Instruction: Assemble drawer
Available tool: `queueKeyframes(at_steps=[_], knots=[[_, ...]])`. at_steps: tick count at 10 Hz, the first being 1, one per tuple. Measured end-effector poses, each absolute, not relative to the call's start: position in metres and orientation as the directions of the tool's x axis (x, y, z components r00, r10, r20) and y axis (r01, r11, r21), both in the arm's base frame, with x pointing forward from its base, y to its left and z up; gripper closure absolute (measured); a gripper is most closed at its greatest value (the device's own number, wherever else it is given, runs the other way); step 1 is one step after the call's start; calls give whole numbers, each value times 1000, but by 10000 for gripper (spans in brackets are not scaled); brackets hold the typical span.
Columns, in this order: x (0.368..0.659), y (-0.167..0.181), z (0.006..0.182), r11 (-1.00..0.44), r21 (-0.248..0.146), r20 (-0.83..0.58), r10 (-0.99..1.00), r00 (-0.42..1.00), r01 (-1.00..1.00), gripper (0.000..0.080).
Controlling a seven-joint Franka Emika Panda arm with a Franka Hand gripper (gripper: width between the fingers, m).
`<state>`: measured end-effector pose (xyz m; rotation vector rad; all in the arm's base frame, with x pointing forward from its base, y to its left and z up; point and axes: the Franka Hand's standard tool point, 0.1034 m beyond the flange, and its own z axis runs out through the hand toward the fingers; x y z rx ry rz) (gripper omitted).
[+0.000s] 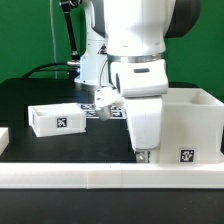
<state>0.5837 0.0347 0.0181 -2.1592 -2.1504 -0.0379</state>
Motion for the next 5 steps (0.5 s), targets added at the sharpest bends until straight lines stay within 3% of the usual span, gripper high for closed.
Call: queueKeyframes(at_steps=[5], knots=[[591,26,24,11,-36,76,997,-8,999,151]])
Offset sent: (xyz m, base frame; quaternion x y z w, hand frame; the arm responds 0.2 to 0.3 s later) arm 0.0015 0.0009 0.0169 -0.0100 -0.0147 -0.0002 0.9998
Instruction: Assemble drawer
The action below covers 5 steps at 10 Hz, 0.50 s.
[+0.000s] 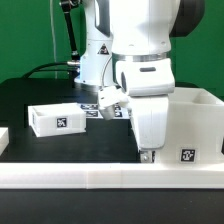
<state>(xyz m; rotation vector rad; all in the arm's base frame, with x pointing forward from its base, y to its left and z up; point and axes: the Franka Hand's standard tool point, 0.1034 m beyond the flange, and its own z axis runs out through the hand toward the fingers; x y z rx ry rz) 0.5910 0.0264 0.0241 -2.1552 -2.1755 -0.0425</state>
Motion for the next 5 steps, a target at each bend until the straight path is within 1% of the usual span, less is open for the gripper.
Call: queueKeyframes(at_steps=[3,4,5], knots=[[594,-12,31,-4,-14,67,998,5,1000,151],[596,-24,36,-13,8,66,998,13,1000,151],[593,-39,42,-38,39,64,997,35,999,151]])
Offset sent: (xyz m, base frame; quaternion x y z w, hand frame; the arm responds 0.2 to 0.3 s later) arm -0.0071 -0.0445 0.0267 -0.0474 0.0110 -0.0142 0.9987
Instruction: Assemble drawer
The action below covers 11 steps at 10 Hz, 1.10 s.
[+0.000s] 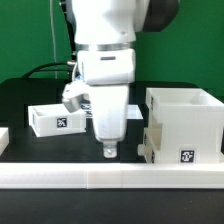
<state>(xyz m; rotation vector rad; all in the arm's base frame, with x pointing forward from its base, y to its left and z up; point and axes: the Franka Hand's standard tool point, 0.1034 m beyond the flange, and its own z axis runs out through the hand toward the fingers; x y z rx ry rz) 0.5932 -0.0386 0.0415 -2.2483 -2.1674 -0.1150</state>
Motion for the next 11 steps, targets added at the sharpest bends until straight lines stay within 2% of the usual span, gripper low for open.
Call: queueKeyframes(at_steps=[1,3,4,8,9,11], knots=[[584,-52,47,-65,63,63,996,61,996,151],[565,-65,49,-97,86,62,994,92,992,151],[557,-69,48,-104,80,61,993,99,991,151],[557,-70,48,-106,78,60,993,102,991,151],[548,-80,52,-204,94,63,978,199,974,151],[531,-92,60,-326,92,59,945,322,941,151]])
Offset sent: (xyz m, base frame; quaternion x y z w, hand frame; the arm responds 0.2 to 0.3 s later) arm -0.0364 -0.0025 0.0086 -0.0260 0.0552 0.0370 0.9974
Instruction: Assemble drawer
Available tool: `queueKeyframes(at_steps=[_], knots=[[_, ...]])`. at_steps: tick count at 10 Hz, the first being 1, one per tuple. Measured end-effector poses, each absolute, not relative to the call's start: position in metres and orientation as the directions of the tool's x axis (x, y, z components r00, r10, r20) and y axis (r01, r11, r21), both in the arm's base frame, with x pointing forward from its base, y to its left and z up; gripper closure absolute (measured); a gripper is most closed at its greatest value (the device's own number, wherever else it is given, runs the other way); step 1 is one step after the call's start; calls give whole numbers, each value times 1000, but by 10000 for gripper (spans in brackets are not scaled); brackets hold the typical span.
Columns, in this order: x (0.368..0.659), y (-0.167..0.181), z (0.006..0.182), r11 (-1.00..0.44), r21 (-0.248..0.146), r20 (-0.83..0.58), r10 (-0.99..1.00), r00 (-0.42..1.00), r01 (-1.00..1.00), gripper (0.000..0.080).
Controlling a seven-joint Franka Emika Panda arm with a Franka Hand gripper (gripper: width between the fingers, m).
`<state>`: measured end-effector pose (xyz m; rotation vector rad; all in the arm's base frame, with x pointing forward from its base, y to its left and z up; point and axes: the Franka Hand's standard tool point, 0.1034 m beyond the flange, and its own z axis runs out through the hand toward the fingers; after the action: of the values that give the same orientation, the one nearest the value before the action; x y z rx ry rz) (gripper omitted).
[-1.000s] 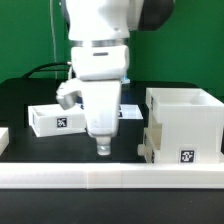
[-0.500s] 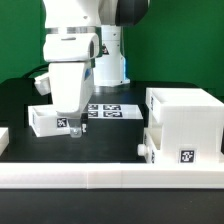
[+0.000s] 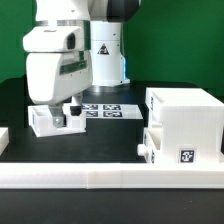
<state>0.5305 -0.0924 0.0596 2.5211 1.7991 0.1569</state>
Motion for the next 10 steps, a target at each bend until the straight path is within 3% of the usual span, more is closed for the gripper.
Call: queueKeyframes(at_steps=[2,6,7,10], knots=[[525,-91,59,-326,87,57,945,323,941,151],[525,-90,58,-570,64,85,821,564,819,151],[525,-90,59,-673,74,109,739,665,736,151],[494,-91,54,-789,49,106,614,782,612,151]])
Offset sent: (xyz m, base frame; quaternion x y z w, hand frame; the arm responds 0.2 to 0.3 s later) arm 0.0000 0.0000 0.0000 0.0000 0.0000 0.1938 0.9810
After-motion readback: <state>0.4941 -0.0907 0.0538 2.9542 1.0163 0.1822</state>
